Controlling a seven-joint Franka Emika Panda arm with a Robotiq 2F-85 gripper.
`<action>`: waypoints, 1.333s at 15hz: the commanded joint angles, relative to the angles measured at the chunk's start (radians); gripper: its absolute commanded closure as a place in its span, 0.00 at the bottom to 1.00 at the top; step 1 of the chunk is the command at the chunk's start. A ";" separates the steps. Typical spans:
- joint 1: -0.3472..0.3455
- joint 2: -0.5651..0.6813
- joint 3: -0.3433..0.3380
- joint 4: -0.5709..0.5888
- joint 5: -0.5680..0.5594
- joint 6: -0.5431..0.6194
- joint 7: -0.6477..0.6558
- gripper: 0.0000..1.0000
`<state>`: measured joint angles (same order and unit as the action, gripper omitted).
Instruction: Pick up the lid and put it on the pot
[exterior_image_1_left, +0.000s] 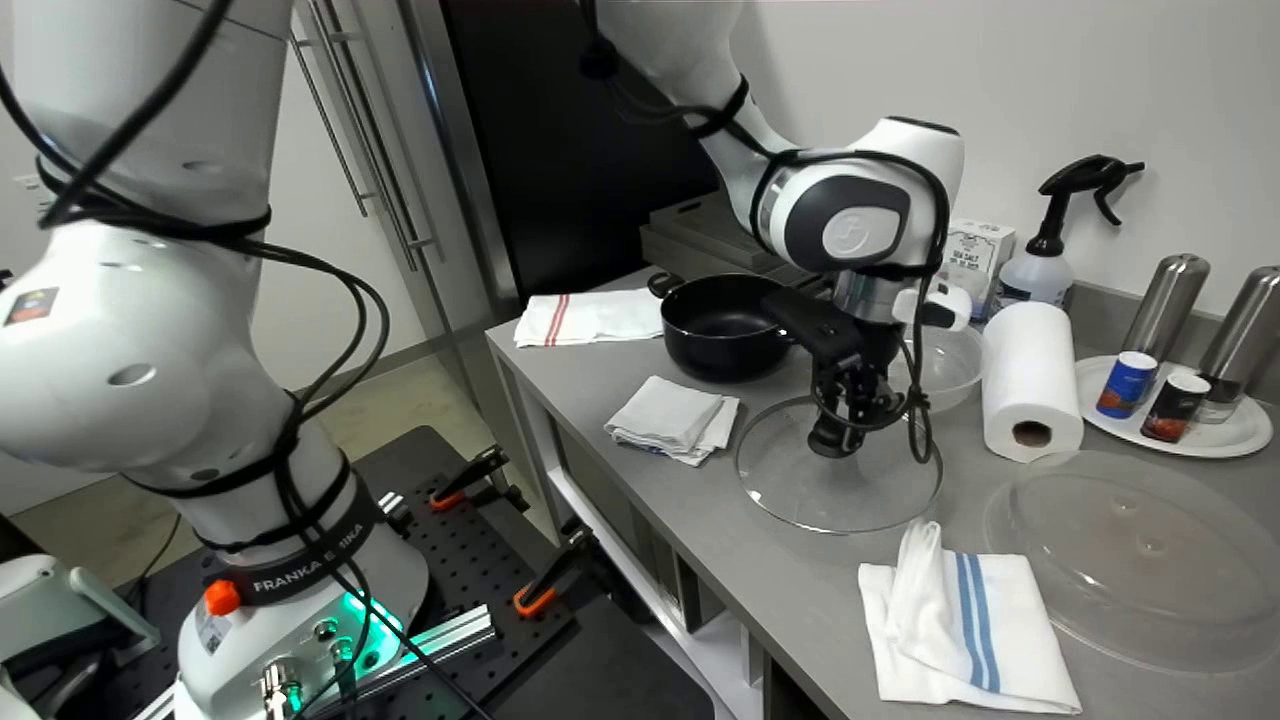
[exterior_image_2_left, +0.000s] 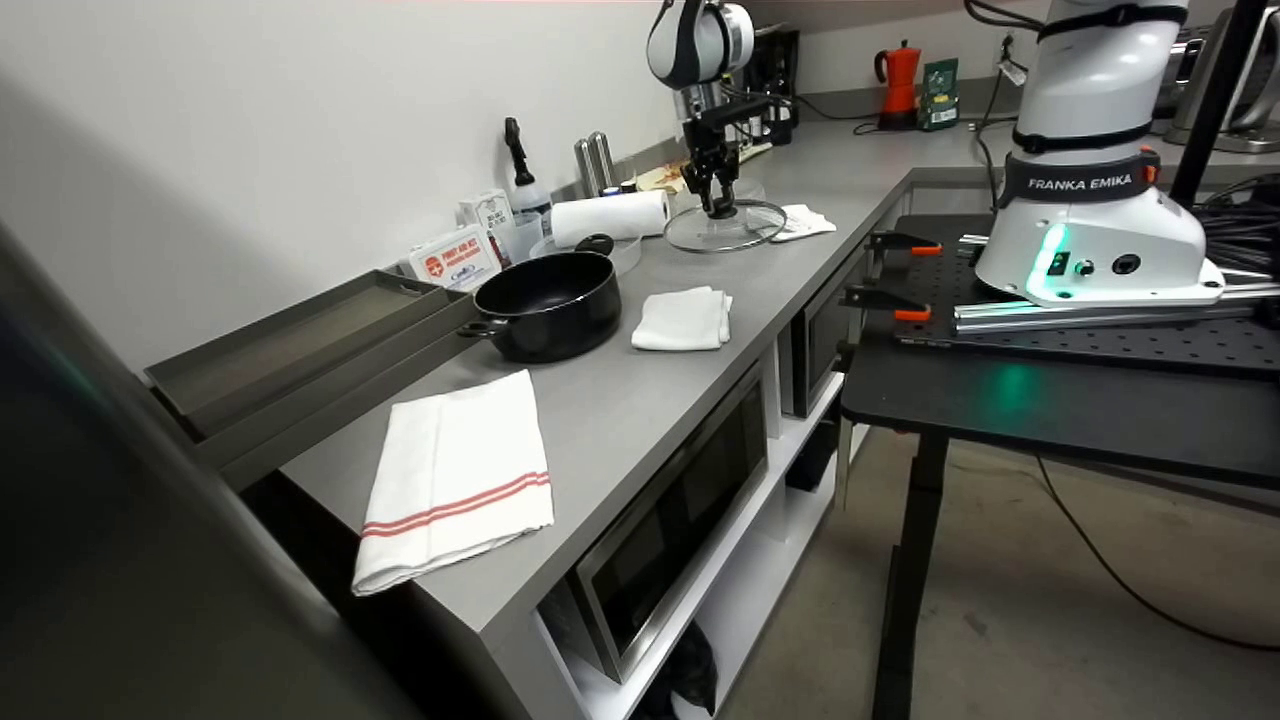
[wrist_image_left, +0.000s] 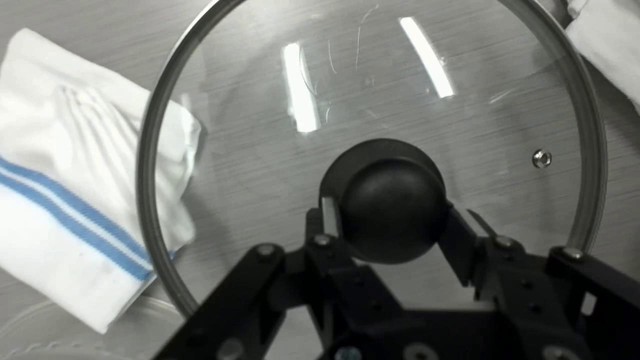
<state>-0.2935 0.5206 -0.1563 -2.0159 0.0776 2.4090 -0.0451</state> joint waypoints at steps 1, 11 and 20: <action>0.036 -0.172 -0.024 -0.116 -0.062 -0.002 -0.015 0.74; 0.135 -0.369 -0.003 -0.169 -0.221 -0.040 0.011 0.74; 0.232 -0.359 0.062 -0.103 -0.294 -0.130 0.023 0.74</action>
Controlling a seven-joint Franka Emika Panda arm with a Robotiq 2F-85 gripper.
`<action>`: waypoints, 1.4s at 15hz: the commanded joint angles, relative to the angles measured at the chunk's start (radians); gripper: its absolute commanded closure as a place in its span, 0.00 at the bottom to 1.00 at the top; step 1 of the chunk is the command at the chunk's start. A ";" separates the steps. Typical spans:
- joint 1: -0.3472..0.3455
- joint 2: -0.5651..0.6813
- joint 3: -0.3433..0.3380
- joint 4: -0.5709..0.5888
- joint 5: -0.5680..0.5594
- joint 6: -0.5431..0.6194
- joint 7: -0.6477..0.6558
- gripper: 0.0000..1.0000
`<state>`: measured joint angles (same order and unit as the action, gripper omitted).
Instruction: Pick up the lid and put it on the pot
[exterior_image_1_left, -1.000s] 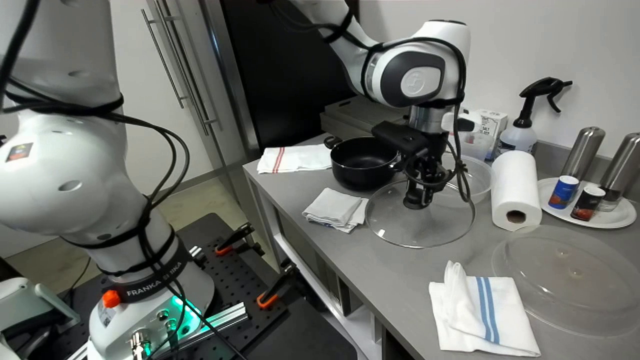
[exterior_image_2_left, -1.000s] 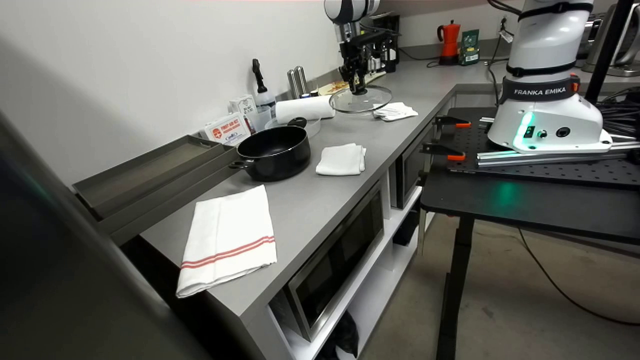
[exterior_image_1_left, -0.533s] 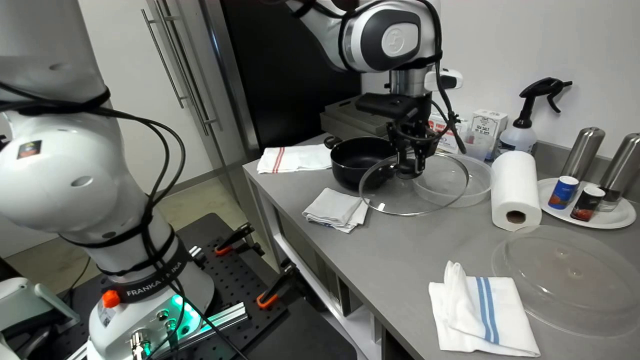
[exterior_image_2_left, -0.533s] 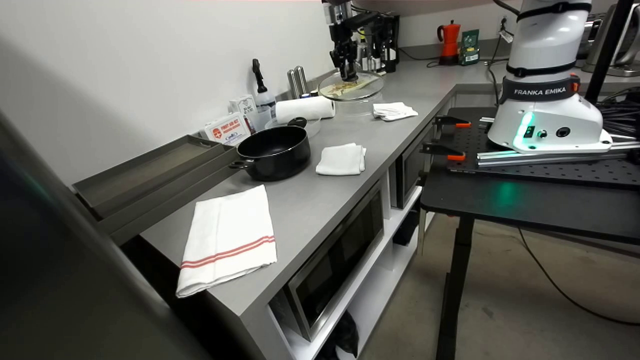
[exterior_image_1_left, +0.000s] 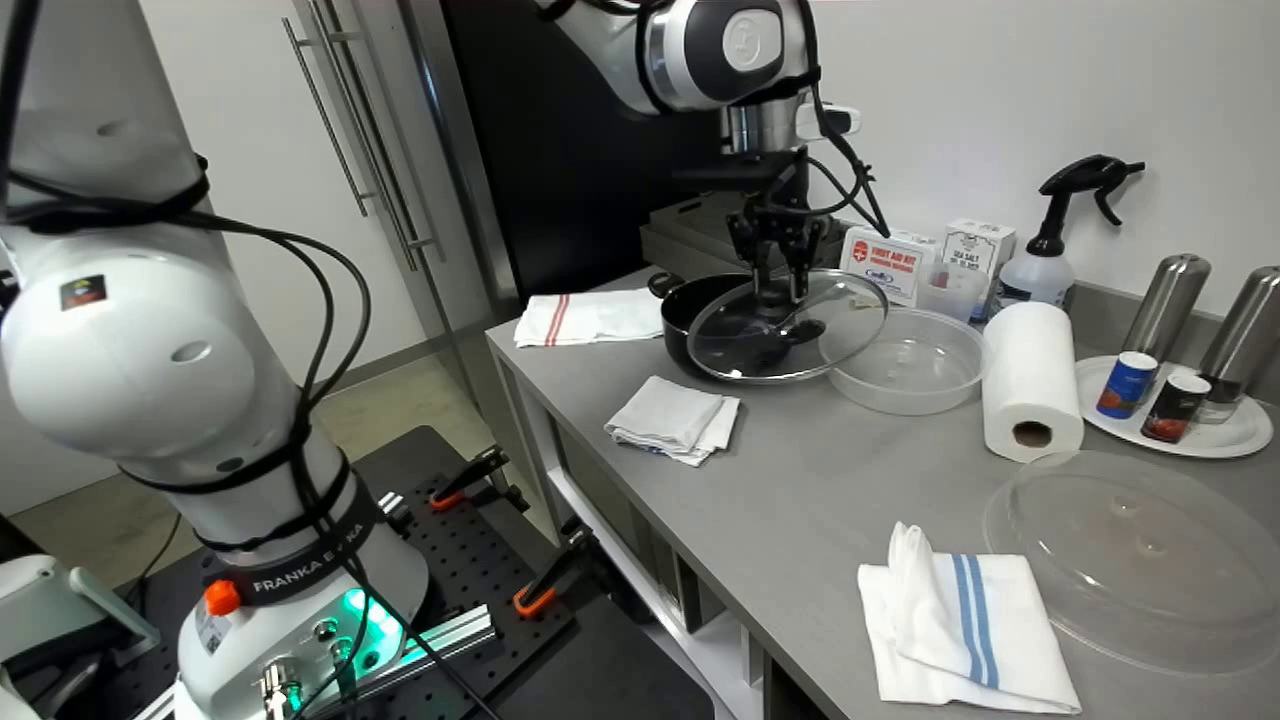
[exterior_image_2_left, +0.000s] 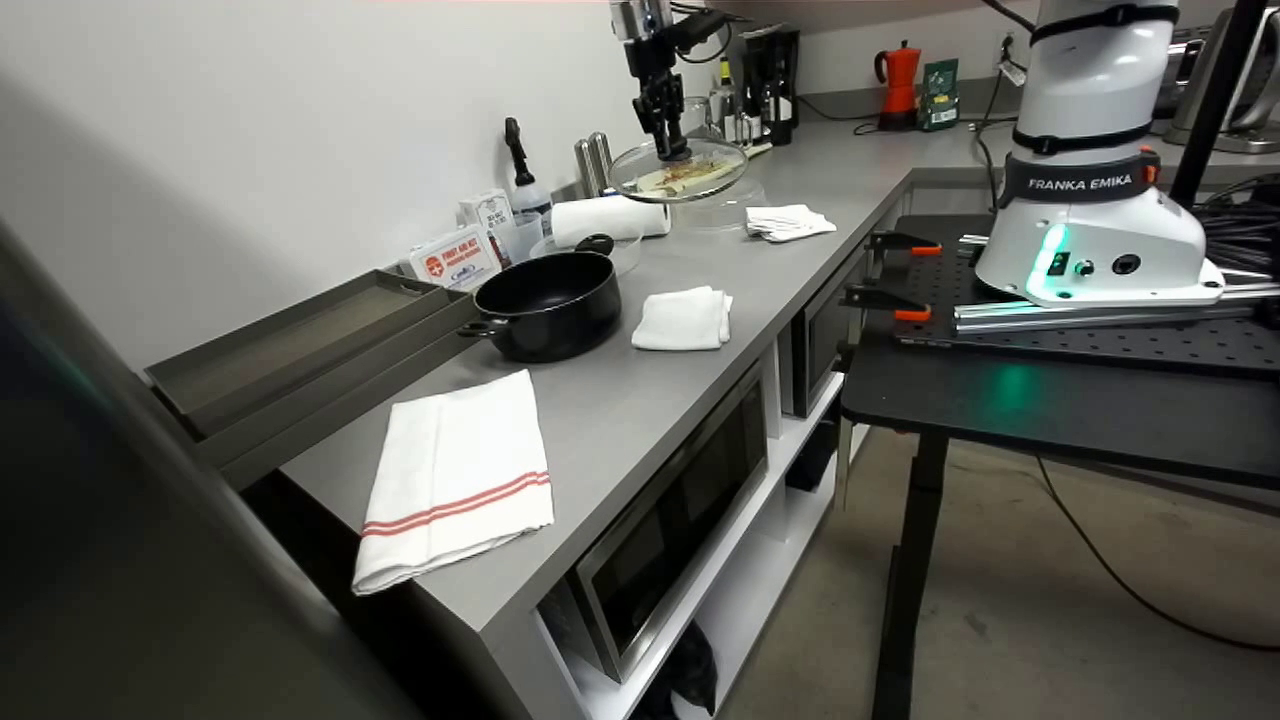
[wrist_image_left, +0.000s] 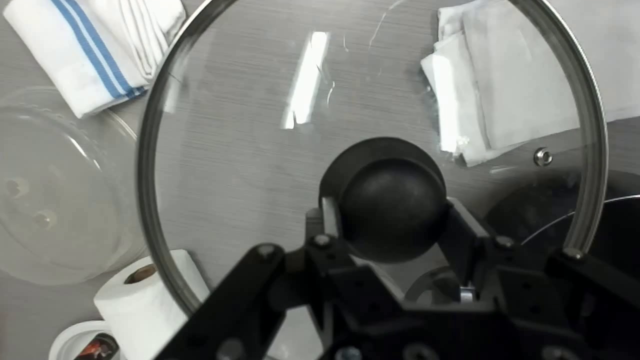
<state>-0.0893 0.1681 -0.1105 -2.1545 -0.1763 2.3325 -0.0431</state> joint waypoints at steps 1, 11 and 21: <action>0.038 0.000 0.024 0.046 -0.050 -0.065 0.027 0.74; 0.129 0.155 0.082 0.246 -0.110 -0.187 0.046 0.74; 0.185 0.375 0.101 0.535 -0.093 -0.270 0.026 0.74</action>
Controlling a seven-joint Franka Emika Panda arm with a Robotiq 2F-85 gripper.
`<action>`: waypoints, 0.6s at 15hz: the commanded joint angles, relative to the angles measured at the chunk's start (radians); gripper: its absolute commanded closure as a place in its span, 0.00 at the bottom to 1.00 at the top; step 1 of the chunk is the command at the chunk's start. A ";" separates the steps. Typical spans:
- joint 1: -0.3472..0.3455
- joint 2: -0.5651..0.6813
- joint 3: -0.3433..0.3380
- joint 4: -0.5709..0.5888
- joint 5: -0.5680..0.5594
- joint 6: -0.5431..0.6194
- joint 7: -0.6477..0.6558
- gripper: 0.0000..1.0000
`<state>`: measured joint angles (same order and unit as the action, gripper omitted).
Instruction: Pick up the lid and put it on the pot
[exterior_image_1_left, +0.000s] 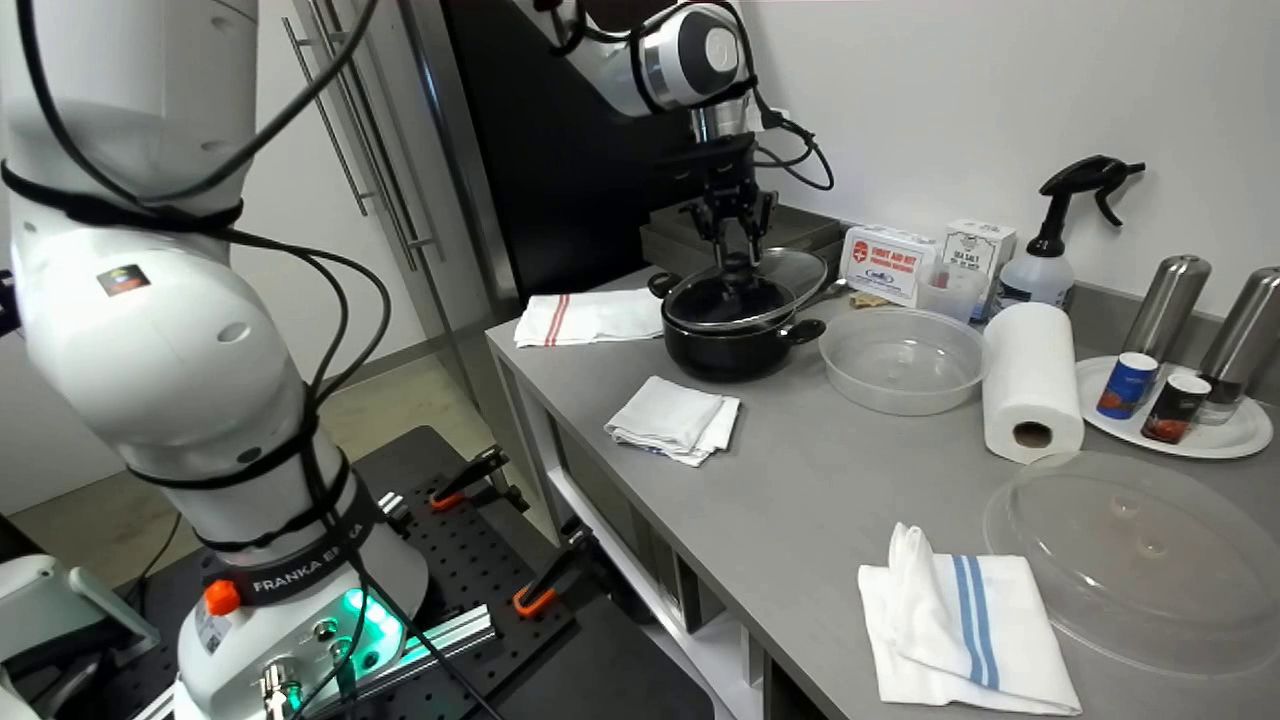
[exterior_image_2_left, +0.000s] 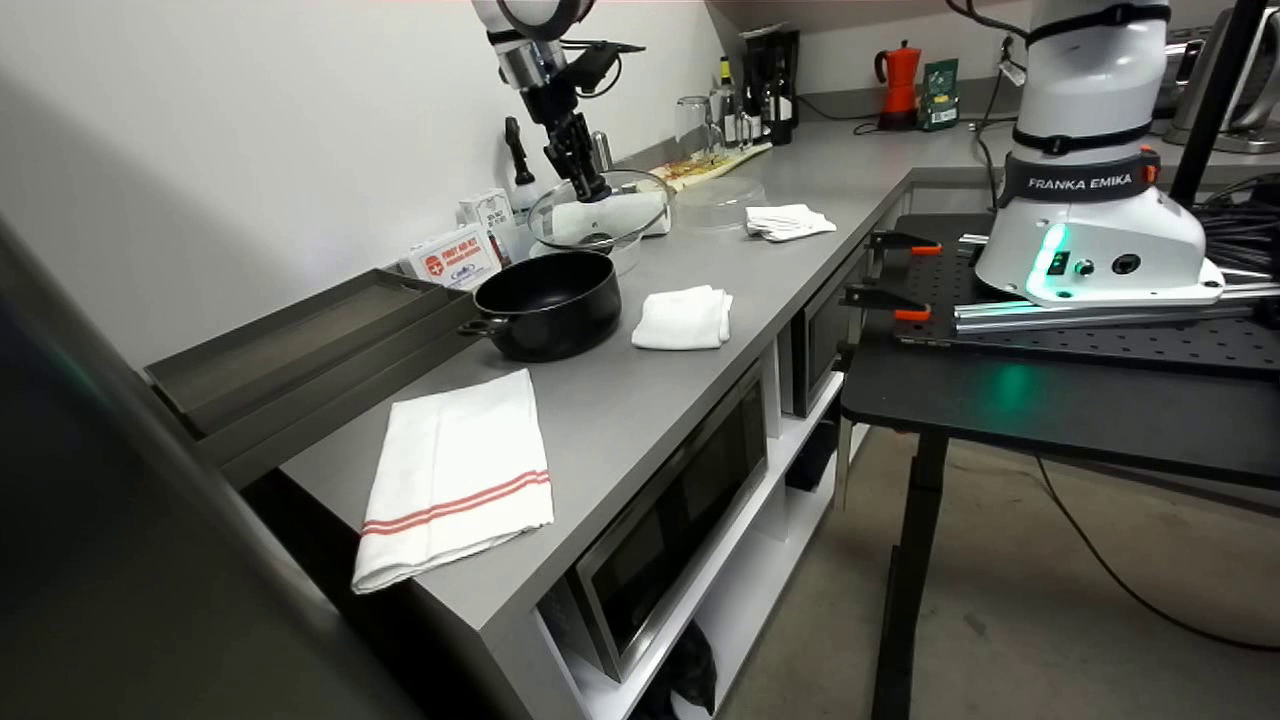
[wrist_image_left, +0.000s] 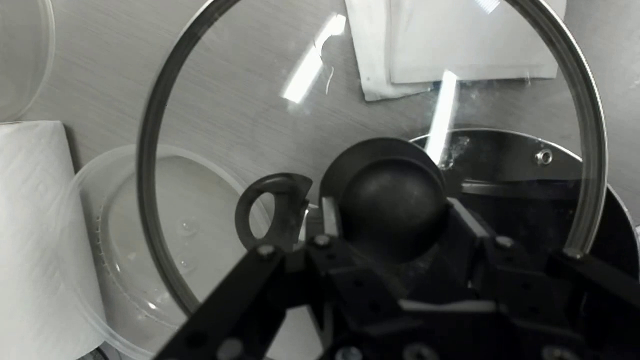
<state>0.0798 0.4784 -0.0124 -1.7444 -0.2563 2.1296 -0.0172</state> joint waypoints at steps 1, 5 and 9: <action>0.018 0.085 0.006 0.154 -0.008 -0.073 -0.006 0.74; 0.026 0.154 0.018 0.247 0.006 -0.084 -0.021 0.74; 0.036 0.214 0.032 0.316 0.012 -0.082 -0.030 0.74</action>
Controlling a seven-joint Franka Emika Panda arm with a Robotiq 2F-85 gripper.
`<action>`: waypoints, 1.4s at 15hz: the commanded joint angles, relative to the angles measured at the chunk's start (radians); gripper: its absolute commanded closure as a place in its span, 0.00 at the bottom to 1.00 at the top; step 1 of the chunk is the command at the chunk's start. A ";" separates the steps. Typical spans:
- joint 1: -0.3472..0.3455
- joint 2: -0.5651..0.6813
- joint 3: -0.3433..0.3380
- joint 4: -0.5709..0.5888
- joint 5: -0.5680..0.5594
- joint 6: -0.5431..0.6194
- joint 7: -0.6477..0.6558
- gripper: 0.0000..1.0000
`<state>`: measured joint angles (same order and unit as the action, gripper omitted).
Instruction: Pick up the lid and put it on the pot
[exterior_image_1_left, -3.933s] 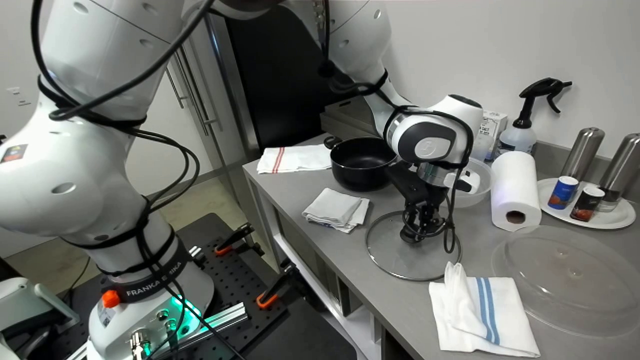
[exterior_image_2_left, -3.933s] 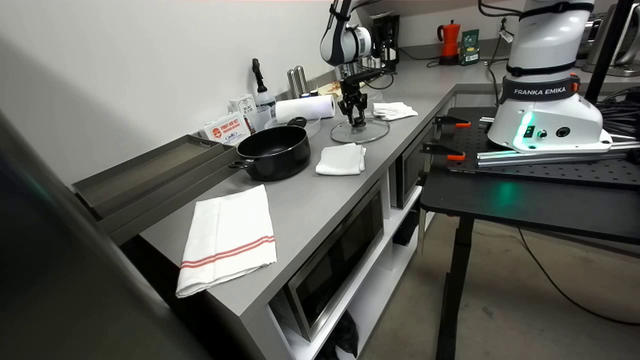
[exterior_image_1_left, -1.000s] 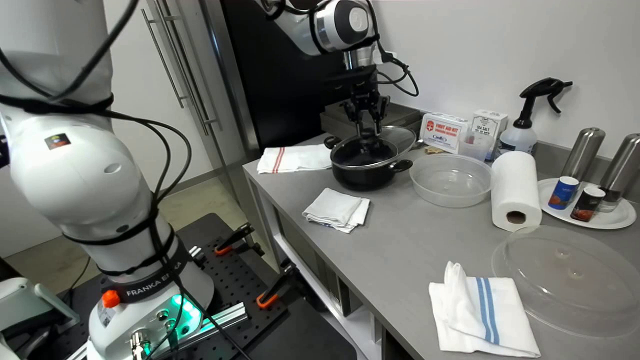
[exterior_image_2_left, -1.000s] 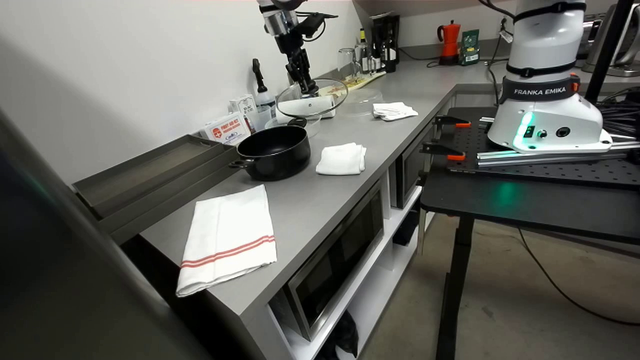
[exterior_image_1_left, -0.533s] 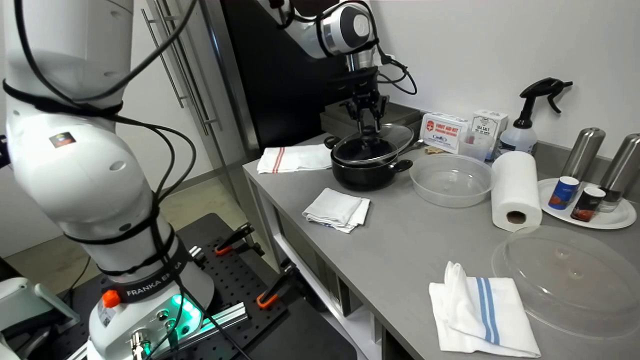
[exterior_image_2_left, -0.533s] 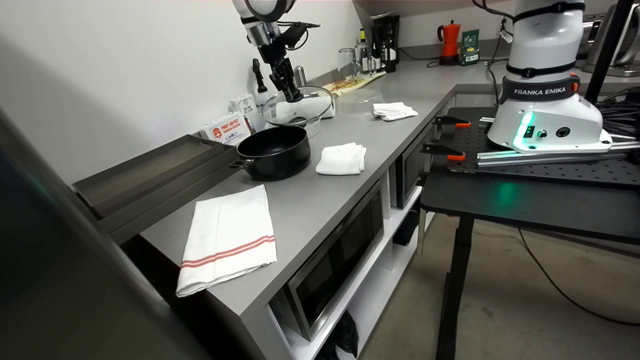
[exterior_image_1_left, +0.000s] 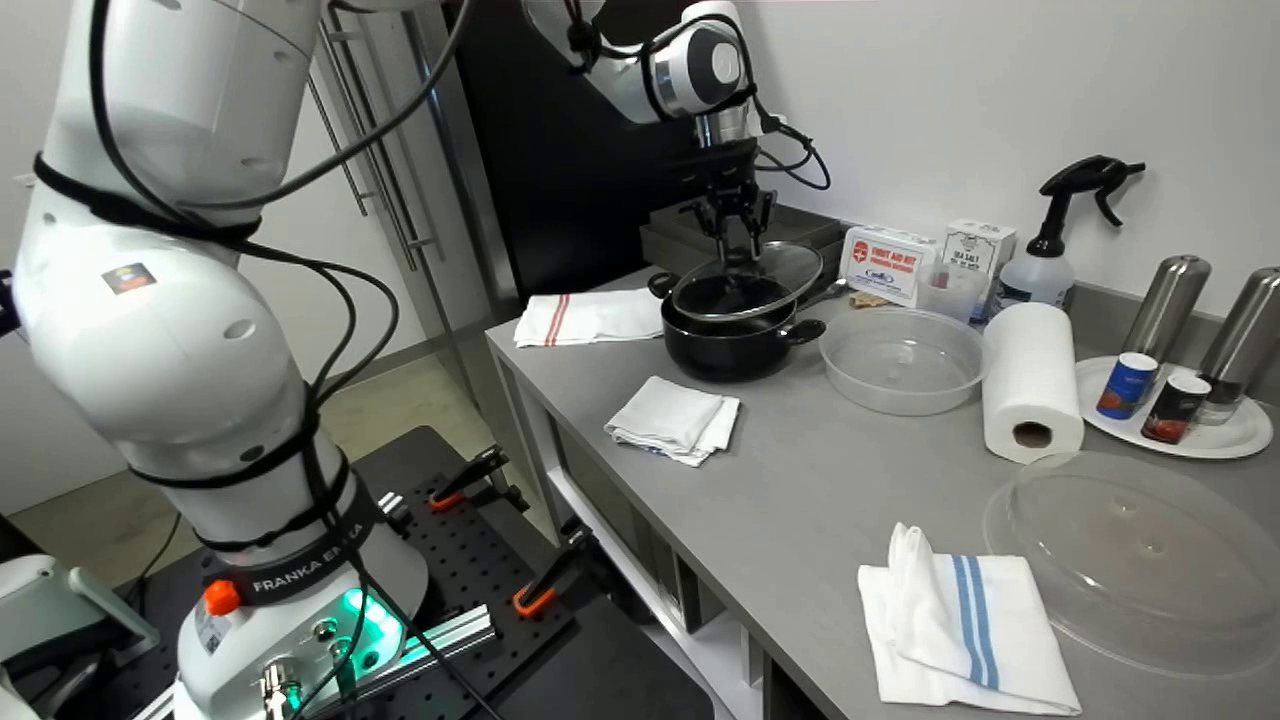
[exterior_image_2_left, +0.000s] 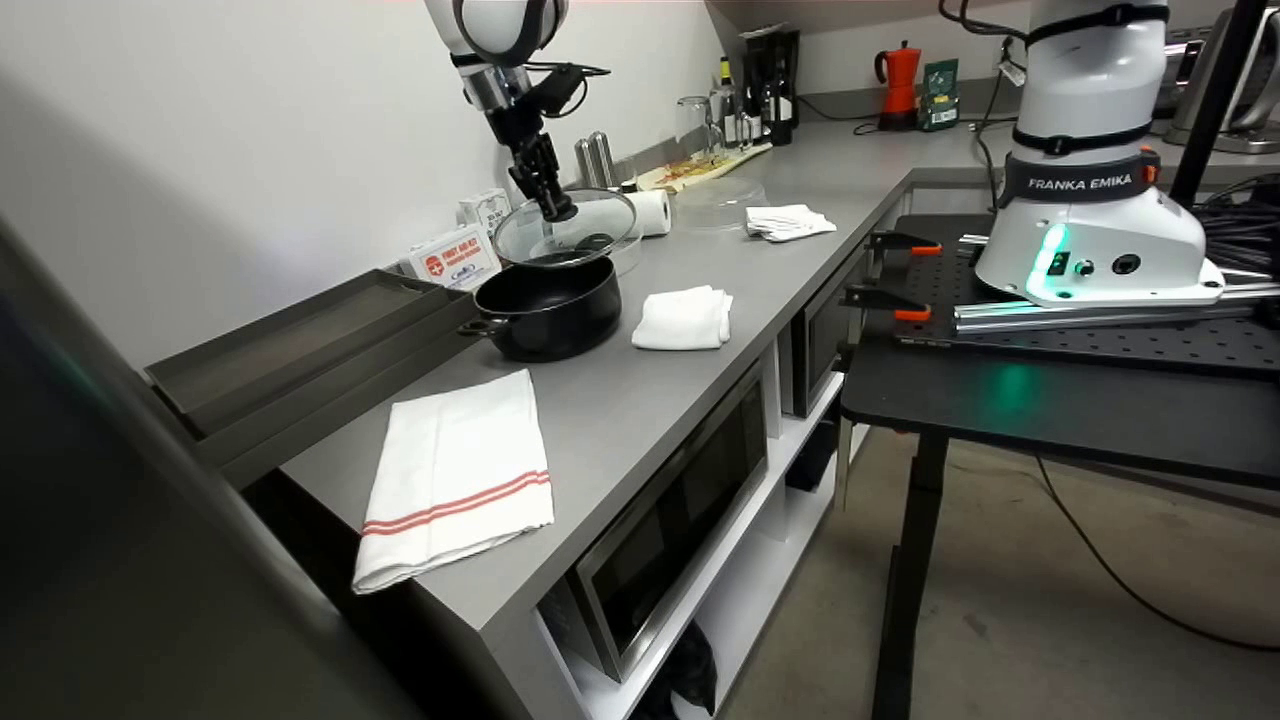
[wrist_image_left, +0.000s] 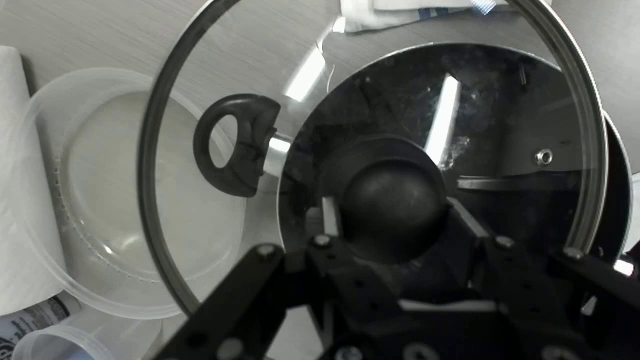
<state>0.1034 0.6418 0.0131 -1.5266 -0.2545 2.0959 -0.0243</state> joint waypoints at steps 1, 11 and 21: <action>0.016 0.064 0.009 0.113 0.012 -0.049 -0.024 0.74; 0.033 0.149 0.023 0.204 0.020 -0.054 -0.045 0.74; 0.014 0.196 0.064 0.266 0.088 -0.134 -0.137 0.74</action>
<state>0.1282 0.8162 0.0588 -1.3300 -0.2032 2.0294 -0.1127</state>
